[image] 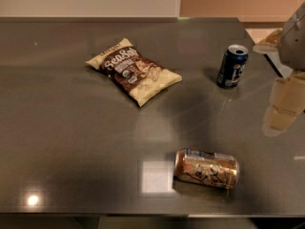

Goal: Pick orange can

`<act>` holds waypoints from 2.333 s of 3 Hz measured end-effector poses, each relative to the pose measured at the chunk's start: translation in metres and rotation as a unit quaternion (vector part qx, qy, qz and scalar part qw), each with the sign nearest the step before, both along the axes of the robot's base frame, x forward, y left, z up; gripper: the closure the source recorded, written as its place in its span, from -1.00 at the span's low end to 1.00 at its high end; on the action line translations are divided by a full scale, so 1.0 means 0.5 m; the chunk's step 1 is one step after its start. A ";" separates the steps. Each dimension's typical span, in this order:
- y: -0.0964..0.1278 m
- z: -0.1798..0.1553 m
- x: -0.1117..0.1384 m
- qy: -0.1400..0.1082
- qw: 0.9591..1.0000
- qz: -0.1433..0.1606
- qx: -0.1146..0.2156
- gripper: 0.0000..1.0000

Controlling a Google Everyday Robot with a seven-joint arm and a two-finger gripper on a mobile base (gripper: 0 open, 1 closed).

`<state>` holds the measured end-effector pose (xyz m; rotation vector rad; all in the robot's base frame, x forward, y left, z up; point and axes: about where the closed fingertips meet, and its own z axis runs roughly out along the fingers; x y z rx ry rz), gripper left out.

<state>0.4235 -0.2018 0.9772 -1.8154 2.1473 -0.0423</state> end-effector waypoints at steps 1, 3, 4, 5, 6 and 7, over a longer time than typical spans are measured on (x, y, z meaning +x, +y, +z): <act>0.039 -0.021 -0.041 0.015 0.999 0.043 -0.002 -1.00; 0.062 -0.063 -0.076 0.029 0.998 0.054 -0.010 -1.00; 0.095 -0.140 -0.131 0.053 0.996 0.063 -0.025 -1.00; 0.118 -0.185 -0.160 0.068 0.995 0.067 -0.031 -1.00; 0.137 -0.215 -0.169 0.075 0.994 0.068 -0.027 -1.00; 0.145 -0.242 -0.163 0.083 0.995 0.063 -0.014 -1.00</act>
Offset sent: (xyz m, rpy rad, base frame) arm -0.1009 0.0605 -0.1151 -0.0841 0.1820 0.1389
